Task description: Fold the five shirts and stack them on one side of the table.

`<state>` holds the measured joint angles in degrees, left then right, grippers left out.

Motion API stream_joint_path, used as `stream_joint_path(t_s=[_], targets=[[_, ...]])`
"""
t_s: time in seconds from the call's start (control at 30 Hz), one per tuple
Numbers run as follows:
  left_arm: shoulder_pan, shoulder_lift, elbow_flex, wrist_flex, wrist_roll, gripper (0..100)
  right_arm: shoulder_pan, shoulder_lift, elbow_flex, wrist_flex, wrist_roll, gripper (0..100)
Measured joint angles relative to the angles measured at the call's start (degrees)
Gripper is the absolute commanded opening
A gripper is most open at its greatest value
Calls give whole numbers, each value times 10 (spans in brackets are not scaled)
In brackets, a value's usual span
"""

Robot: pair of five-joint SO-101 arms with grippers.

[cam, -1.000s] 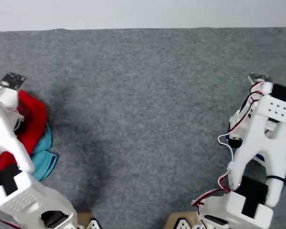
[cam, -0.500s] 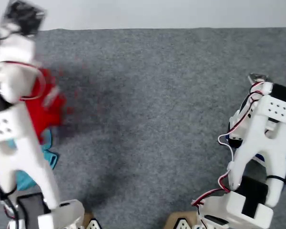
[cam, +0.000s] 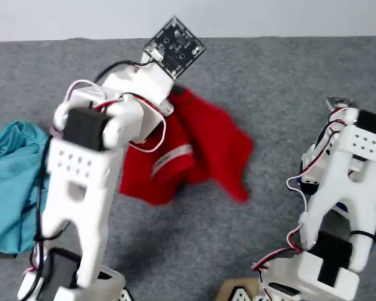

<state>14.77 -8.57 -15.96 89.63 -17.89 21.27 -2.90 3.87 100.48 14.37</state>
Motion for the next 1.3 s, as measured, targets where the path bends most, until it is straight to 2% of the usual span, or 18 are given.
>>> stream_joint_path(t_s=[0.17,0.33,0.5,0.6,0.73,1.0,1.17,1.3], targets=[[-118,76,134,-28,1,188,-21,0,0,0,0,9],[-241,172,171,-64,2,209,-105,0,0,0,0,9],[-319,206,142,-66,-25,210,-219,0,0,0,0,9],[-337,206,102,-41,-50,207,-276,0,0,-5,0,45],[-338,189,60,8,-68,206,-341,5,0,-17,0,169],[-358,115,48,78,-69,206,-425,109,-4,-37,0,169],[-389,109,48,89,-68,206,-442,193,-76,-42,0,169],[-360,98,62,91,-69,206,-410,229,-156,-4,1,169]])
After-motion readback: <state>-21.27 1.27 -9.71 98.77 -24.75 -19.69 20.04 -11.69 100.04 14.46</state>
